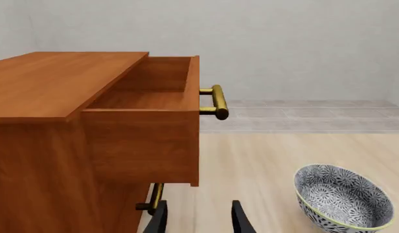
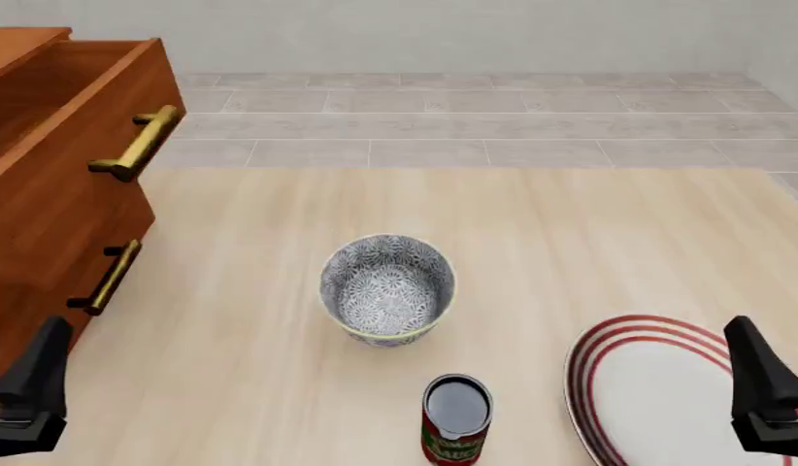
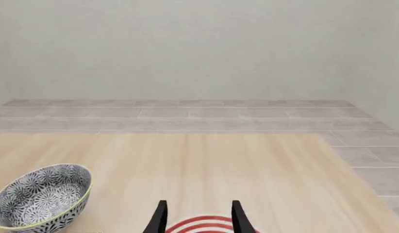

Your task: Put the bowl on the plate.

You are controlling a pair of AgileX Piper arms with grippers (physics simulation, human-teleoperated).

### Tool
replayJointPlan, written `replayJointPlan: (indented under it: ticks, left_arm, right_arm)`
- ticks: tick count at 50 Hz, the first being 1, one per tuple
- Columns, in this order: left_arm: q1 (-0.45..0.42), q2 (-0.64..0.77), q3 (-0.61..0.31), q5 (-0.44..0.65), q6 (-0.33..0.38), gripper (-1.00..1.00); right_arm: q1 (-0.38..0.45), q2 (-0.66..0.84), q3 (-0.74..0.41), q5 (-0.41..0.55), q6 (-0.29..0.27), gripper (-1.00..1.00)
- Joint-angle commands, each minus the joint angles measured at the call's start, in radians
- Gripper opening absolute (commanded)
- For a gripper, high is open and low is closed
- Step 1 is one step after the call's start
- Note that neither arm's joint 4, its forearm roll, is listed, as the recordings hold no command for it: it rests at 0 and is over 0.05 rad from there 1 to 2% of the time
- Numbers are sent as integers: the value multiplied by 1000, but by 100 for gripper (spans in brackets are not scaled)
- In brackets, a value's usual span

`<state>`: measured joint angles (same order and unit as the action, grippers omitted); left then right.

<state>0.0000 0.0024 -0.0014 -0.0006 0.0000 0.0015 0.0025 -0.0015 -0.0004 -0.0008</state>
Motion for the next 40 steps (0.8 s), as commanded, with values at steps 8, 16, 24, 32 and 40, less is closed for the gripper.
replayJointPlan:
  ticks: [8, 16, 24, 32, 40]
  left_arm:
    - [0, 5, -3, -1, 0, 100]
    - [0, 5, -3, -1, 0, 100]
    - [0, 5, -3, -1, 0, 100]
    - [0, 5, -3, -1, 0, 100]
    - [0, 5, -3, -1, 0, 100]
  right_arm:
    - [42, 6, -3, 6, -14, 100]
    - [95, 209, 1, -143, -22, 100]
    - [113, 341, -20, -261, -27, 100]
    - [149, 514, -204, -266, -8, 100]
    - [248, 611, -309, -253, -35, 100]
